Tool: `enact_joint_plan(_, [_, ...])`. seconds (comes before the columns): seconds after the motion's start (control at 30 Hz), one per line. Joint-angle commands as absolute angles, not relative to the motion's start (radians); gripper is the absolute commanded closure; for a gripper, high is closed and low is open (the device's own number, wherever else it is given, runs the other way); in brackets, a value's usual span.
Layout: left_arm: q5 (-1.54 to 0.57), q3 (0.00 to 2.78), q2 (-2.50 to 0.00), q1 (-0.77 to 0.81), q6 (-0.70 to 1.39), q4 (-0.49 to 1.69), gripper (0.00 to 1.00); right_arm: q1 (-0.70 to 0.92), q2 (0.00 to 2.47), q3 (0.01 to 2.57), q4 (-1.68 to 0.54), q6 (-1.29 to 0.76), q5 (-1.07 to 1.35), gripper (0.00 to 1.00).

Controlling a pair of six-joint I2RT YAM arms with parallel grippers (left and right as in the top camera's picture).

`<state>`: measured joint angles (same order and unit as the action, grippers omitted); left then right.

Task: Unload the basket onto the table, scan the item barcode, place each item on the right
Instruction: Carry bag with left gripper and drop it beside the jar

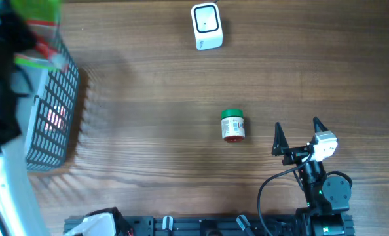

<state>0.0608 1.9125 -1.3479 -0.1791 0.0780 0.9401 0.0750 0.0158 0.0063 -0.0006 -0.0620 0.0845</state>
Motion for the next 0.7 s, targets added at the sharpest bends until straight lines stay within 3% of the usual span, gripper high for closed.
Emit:
enact_joint_plan(0.0, [0.061, 1.937, -1.325, -0.020, 0.270, 1.066, 0.96, 0.071, 0.014, 0.005, 0.002, -0.052, 0.075, 0.00])
enact_joint_plan(0.13, [0.060, 1.900, -1.406, 0.159, 0.374, 1.249, 0.96, 0.071, 0.014, 0.005, 0.002, -0.053, 0.075, 0.00])
enact_joint_plan(0.23, [0.060, 1.791, -1.501, 0.281, 0.408, 1.264, 0.96, 0.071, 0.014, 0.005, 0.002, -0.052, 0.075, 0.00])
enact_joint_plan(0.43, [0.002, 1.530, -1.764, 0.430, 0.533, 1.116, 0.96, 0.071, 0.014, 0.005, 0.002, -0.053, 0.075, 0.00])
enact_joint_plan(0.67, [-0.071, 1.457, -1.965, 0.493, 0.593, 0.935, 0.96, 0.071, 0.014, 0.005, 0.002, -0.053, 0.075, 0.00])
